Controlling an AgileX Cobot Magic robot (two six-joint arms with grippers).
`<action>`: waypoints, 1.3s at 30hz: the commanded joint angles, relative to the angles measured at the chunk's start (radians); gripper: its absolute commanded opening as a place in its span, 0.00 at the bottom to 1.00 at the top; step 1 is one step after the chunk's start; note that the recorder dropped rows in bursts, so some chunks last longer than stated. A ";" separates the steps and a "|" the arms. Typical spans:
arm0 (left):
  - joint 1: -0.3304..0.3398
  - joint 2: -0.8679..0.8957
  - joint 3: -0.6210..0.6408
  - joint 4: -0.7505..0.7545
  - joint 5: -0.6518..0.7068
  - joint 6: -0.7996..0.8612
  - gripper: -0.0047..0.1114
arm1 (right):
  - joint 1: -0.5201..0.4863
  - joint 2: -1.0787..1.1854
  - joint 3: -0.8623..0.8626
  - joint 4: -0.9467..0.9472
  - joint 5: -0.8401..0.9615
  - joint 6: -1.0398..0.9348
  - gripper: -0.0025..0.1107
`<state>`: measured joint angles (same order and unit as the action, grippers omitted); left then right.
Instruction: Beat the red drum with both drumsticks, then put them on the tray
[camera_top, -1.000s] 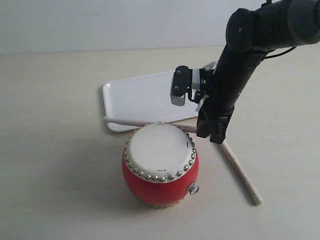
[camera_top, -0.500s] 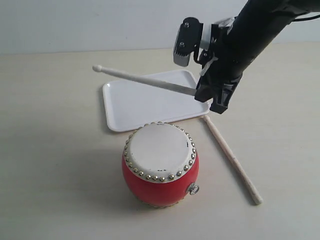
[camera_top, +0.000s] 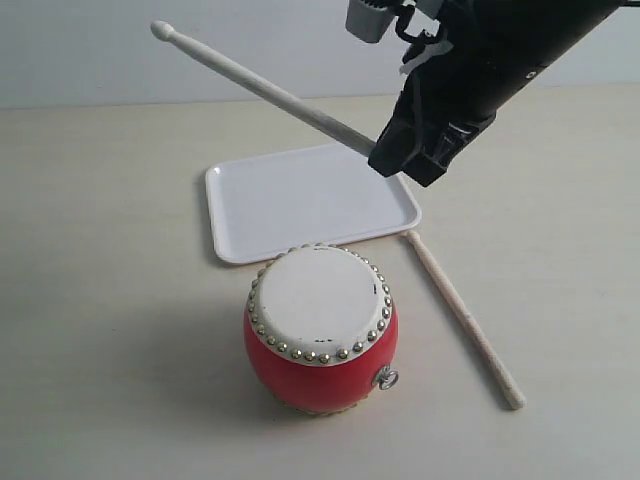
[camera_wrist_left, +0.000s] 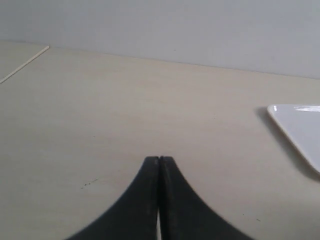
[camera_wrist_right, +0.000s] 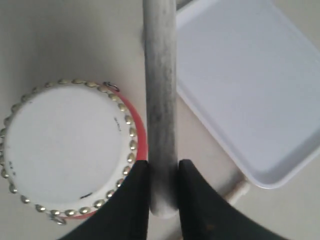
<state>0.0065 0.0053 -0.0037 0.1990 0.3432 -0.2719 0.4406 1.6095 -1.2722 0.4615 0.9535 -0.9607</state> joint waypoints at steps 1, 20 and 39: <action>-0.005 -0.005 0.004 0.042 -0.016 0.036 0.04 | 0.002 -0.018 -0.002 0.093 0.063 0.002 0.02; -0.005 -0.005 0.004 0.073 -1.191 -0.267 0.04 | 0.002 -0.019 -0.002 0.274 0.115 -0.040 0.02; -0.005 -0.005 0.004 0.059 -1.527 -0.397 0.04 | 0.002 -0.019 -0.002 0.275 0.144 -0.063 0.02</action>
<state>0.0065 0.0012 0.0006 0.2696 -1.1727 -0.6332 0.4406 1.6034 -1.2722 0.7268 1.1062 -1.0066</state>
